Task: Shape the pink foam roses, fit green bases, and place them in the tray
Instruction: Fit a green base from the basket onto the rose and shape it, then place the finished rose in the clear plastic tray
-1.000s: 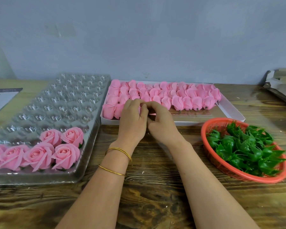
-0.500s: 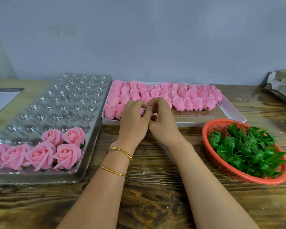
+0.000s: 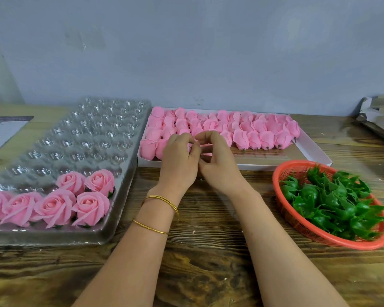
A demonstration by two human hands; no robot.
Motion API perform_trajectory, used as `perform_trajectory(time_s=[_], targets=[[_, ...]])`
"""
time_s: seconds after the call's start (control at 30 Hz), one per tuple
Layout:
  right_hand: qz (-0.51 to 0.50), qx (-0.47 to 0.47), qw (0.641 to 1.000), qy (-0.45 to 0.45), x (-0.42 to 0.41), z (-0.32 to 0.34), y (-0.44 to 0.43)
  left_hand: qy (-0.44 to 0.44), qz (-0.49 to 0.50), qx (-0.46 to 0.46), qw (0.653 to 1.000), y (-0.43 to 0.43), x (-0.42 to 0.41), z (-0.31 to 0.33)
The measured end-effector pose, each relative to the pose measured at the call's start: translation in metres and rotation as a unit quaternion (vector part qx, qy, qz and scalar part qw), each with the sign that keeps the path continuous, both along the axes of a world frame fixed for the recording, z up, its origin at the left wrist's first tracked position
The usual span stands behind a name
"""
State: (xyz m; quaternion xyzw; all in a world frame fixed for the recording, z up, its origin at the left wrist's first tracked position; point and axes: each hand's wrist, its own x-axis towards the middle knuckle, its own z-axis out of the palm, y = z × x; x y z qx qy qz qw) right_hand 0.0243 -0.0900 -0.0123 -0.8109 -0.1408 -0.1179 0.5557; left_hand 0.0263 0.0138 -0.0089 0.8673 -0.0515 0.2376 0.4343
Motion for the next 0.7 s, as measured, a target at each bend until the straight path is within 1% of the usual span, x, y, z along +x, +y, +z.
perform_trajectory(time_s=[0.2,0.33,0.6,0.7], targets=[[0.004,0.022,0.999,0.026,0.000,0.002,-0.002,0.017,0.030,0.007,0.999,0.006,0.002,0.005],[-0.010,0.009,1.000,0.029,-0.001,0.004,-0.003,0.024,0.043,0.012,0.999,0.013,0.001,0.015],[-0.017,0.001,0.999,0.037,-0.003,0.006,-0.005,0.033,0.029,0.034,0.998,0.045,-0.018,0.062],[-0.019,-0.003,0.999,0.034,-0.003,0.005,-0.006,0.033,0.037,0.063,0.997,0.072,-0.029,0.074]])
